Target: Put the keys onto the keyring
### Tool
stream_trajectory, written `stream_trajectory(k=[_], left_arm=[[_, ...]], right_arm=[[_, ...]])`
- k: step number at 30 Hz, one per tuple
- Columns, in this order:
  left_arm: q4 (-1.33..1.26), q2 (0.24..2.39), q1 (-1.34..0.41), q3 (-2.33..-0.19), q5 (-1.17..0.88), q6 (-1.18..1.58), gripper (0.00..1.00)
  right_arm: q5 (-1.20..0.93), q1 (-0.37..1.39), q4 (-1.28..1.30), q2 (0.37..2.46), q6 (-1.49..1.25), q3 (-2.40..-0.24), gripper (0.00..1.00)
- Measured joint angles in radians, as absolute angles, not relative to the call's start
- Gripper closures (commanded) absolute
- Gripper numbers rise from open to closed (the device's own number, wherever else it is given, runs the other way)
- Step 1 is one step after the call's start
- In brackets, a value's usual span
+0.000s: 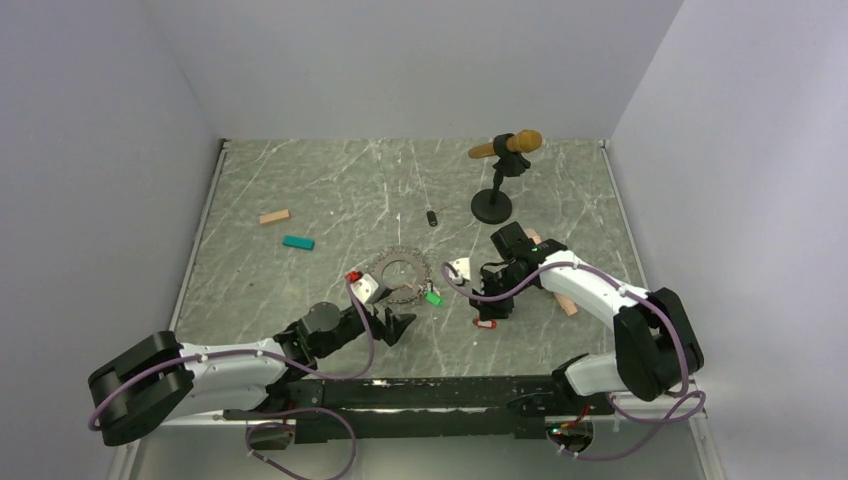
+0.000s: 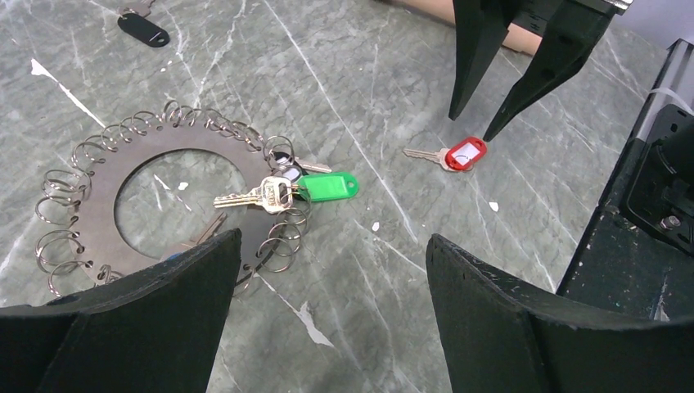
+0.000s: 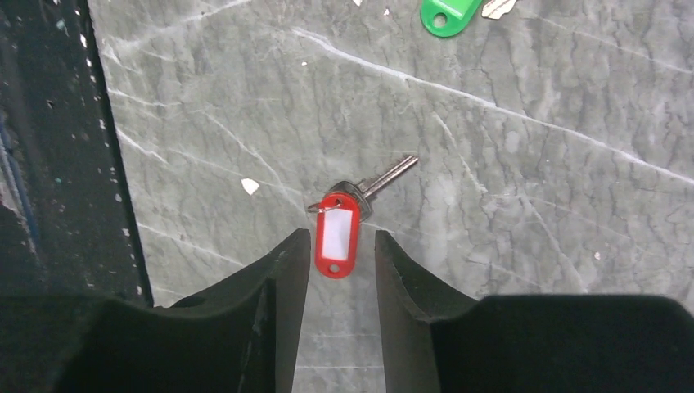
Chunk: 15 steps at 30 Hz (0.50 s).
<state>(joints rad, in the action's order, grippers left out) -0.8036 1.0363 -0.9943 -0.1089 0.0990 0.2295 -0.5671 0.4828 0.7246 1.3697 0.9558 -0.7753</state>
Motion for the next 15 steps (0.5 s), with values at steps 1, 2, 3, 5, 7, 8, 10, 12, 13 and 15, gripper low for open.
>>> stream_trajectory(k=[1,2,3,5,7,8,10,12,13,15], left_arm=[[-0.803,1.036,-0.994,-0.109,0.099,0.232,0.12],[-0.804,1.036,-0.994,-0.109,0.099,0.233,0.12],[-0.804,1.035,-0.994,-0.109,0.099,0.235,0.12],[-0.803,1.031,-0.994,-0.109,0.099,0.243,0.12],[-0.803,1.022,-0.994,-0.109,0.1,0.255,0.12],[-0.803,1.018,-0.994,-0.109,0.1,0.259,0.12],[-0.803,1.008,-0.994,-0.109,0.102,0.273,0.12],[-0.803,0.999,-0.994,-0.107,0.102,0.284,0.12],[-0.803,0.994,-0.994,-0.105,0.102,0.29,0.12],[-0.803,0.989,-0.994,-0.104,0.102,0.303,0.12]], right_arm=[[-0.571,0.483,0.725,1.367,0.94,-0.775,0.59],[-0.575,0.483,0.726,1.367,0.924,-0.776,0.59],[-0.58,0.483,0.73,1.369,0.908,-0.777,0.58],[-0.59,0.484,0.739,1.373,0.875,-0.783,0.56],[-0.6,0.483,0.741,1.376,0.833,-0.789,0.56],[-0.604,0.483,0.74,1.378,0.804,-0.793,0.56],[-0.599,0.484,0.735,1.386,0.747,-0.799,0.56],[-0.584,0.487,0.73,1.396,0.698,-0.803,0.57],[-0.576,0.489,0.727,1.402,0.674,-0.804,0.57],[-0.554,0.496,0.72,1.415,0.634,-0.805,0.58]])
